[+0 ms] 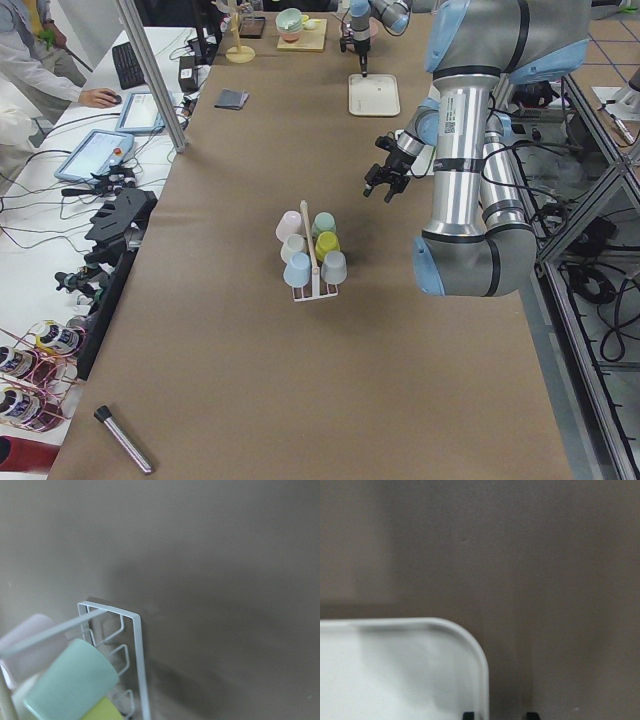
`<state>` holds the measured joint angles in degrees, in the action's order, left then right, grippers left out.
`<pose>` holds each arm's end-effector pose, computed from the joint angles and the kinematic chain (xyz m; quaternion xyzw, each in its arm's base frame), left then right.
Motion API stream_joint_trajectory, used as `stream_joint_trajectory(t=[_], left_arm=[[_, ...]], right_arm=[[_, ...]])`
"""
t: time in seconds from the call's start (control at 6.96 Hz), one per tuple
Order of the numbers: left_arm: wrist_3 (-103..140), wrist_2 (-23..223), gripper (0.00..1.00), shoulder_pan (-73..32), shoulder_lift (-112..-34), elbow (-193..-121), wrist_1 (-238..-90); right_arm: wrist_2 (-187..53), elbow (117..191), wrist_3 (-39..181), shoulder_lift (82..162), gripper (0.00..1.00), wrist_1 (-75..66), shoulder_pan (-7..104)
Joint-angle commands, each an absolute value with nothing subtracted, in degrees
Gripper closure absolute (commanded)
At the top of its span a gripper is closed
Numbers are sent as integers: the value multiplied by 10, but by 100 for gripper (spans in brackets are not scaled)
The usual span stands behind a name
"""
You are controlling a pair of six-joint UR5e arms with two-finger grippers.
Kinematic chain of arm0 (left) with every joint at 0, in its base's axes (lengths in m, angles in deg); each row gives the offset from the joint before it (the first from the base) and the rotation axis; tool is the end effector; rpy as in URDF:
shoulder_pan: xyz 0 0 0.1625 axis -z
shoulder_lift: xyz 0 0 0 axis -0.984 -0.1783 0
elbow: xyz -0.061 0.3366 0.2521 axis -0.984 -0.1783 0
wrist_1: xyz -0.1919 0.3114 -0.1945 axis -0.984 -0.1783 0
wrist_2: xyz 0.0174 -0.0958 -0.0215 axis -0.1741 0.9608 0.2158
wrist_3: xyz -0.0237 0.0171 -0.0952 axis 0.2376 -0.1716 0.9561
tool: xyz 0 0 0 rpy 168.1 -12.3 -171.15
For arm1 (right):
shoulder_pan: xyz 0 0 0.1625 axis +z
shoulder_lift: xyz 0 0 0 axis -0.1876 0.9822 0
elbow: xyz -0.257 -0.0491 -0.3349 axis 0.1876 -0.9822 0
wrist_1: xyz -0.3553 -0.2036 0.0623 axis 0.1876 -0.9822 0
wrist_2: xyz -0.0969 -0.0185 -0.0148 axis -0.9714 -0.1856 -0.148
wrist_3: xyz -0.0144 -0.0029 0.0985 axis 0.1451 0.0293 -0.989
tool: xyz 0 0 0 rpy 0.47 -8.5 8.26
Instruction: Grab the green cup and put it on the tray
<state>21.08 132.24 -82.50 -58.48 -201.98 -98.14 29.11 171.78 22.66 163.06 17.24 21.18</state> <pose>0.4064 -0.1724 0.3422 0.3046 -0.1018 0.5572 0.7658 -0.2695 -0.2686 0.5773 -0.0728 -0.3664 -0.0192 0.9274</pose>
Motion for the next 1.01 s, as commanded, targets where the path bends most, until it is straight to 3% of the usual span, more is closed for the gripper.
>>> stream_joint_trajectory(t=[0.0, 0.14, 0.57, 0.86], left_arm=[[147, 1273, 4, -844, -591, -2009, -921], [84, 1253, 4, -844, -591, -2006, -914], [5, 1193, 3, -843, -609, -1938, -892], [-43, 1176, 5, -841, -612, -1920, -893]], right_arm=[[291, 1716, 227, 1628, 69, 172, 212], [291, 1715, 226, 1628, 77, 172, 212], [291, 1715, 226, 1628, 80, 172, 212], [292, 1714, 226, 1628, 94, 172, 212]])
